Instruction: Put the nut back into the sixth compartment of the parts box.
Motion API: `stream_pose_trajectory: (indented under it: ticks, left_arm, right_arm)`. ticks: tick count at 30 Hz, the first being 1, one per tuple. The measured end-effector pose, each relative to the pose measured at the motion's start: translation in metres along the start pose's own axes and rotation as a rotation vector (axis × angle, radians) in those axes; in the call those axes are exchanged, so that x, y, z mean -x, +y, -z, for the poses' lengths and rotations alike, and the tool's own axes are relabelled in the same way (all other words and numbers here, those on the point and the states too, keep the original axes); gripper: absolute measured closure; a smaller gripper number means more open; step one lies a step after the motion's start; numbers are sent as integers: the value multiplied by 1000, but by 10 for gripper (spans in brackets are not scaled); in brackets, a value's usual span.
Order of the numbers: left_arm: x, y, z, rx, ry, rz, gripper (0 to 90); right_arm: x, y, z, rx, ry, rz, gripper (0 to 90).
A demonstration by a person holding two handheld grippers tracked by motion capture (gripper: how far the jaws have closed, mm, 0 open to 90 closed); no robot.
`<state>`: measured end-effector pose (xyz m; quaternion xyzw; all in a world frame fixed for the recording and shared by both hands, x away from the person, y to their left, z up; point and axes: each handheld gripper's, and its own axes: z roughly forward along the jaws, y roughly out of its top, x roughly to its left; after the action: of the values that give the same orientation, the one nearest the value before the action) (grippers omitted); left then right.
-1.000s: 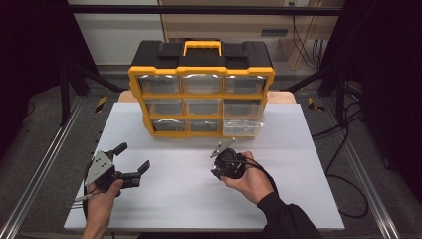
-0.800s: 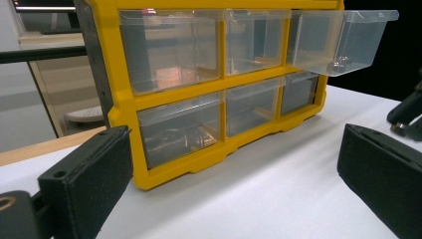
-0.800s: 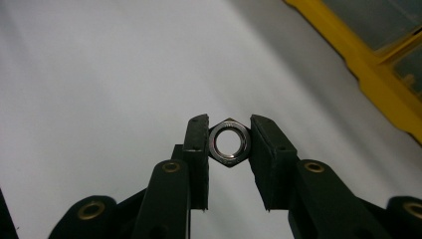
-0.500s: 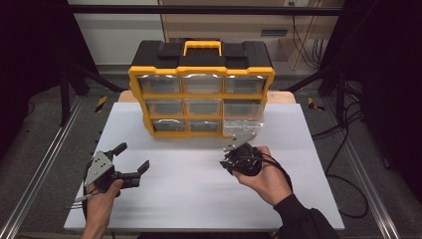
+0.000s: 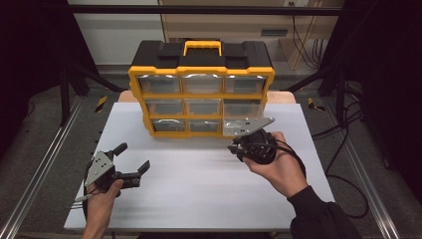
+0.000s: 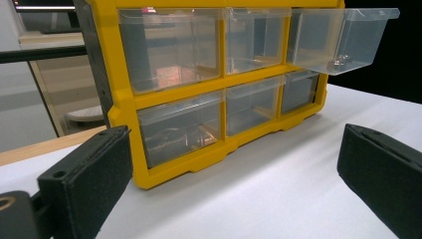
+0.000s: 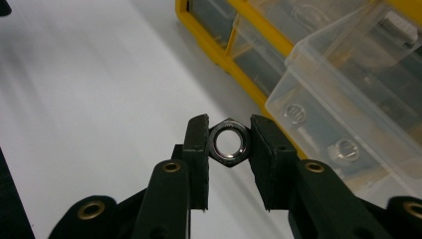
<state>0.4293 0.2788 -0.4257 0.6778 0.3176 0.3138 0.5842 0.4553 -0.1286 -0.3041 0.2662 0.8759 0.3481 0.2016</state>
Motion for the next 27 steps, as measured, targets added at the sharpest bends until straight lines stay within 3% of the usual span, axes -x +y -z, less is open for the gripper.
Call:
stream_pose_trajectory:
  ticks: [12, 27]
  left_arm:
    - [0, 0, 0, 0, 0, 1, 9]
    - [0, 0, 0, 1, 0, 3, 8]
  right_arm:
    - [13, 22, 19, 36, -23, -1, 699]
    - [31, 31, 33, 49, -53, -20, 699]
